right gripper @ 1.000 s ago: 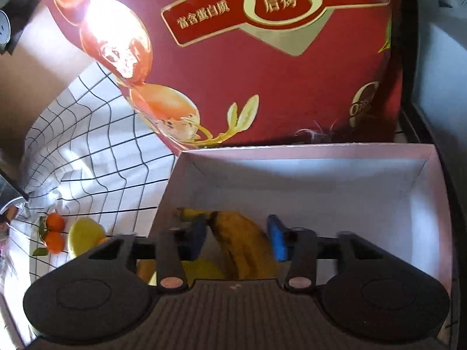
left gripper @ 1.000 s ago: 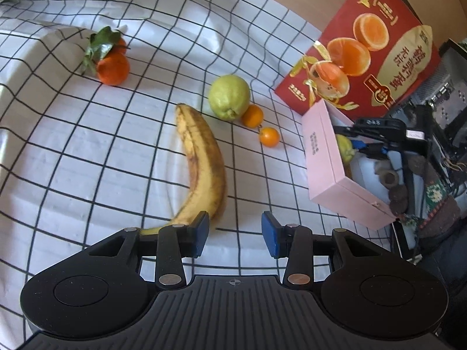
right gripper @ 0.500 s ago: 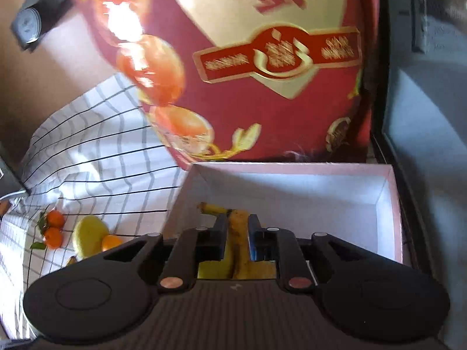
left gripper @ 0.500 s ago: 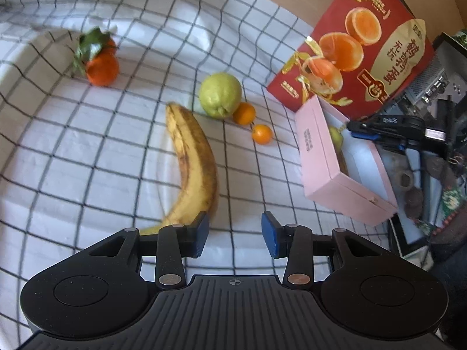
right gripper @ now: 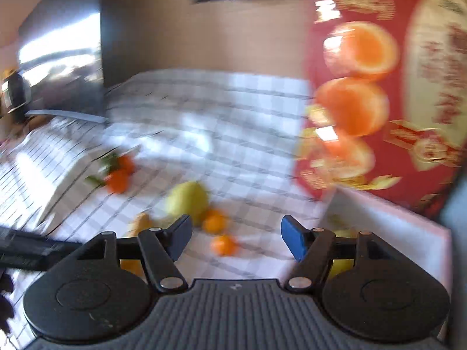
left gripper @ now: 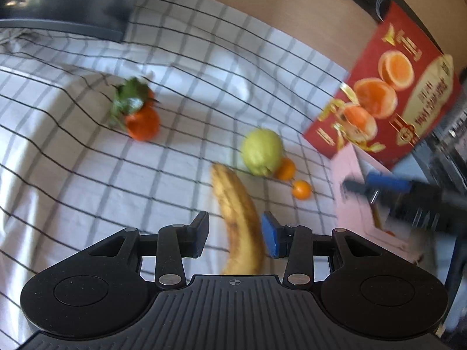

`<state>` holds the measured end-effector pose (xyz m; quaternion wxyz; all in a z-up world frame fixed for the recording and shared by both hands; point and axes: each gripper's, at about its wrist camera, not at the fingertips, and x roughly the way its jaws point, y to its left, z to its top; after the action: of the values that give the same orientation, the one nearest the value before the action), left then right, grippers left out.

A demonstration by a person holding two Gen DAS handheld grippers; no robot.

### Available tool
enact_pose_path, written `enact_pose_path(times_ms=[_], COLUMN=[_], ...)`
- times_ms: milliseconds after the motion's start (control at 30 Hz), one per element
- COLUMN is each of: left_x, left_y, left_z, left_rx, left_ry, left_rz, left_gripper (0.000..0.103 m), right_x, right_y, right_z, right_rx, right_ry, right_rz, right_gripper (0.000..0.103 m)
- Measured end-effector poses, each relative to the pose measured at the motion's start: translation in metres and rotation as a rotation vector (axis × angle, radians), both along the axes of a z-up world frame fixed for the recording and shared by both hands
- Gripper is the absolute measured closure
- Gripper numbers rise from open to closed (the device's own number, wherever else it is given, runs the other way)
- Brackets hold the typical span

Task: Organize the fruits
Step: 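Grasp a leafy tangerine with the left tool while the right tool moves to the banana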

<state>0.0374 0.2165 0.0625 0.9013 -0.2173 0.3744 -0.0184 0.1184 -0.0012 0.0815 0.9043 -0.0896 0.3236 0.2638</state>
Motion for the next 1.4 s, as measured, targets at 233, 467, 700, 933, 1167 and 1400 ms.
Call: enact_pose_path(times_ms=[233,467,700,933,1167,1400], left_x=[0.026,0.089,0.116,0.109,0.062,0.016], left_y=[0.049,0.088,0.087,0.061,0.045,0.024], left_z=[0.009,-0.001,-0.025,-0.028,-0.027,-0.029], left_rx=[0.076,0.083,0.107,0.185,0.110,0.029], left_ry=[-0.029,-0.007,0.063,0.054,0.059,0.074], left_rz=[0.099,0.249,0.230,0.132,0.039,-0.026], left_gripper=[0.059,0.059,0.053,0.058,0.059,0.061], right_x=[-0.012,-0.032,-0.029,-0.034,-0.044,-0.048], right_y=[0.058,0.075,0.060,0.053,0.047,0.044], right_z=[-0.045,-0.053,-0.056,-0.058,-0.054,-0.052], right_rx=[0.028,0.006,-0.021,-0.031,-0.031,-0.029], right_ry=[0.146,0.147,0.151,0.143,0.116,0.109], right_rz=[0.077,0.104,0.058,0.041,0.061,0.072], right_gripper=[0.035,0.035,0.035,0.034,0.034,0.034])
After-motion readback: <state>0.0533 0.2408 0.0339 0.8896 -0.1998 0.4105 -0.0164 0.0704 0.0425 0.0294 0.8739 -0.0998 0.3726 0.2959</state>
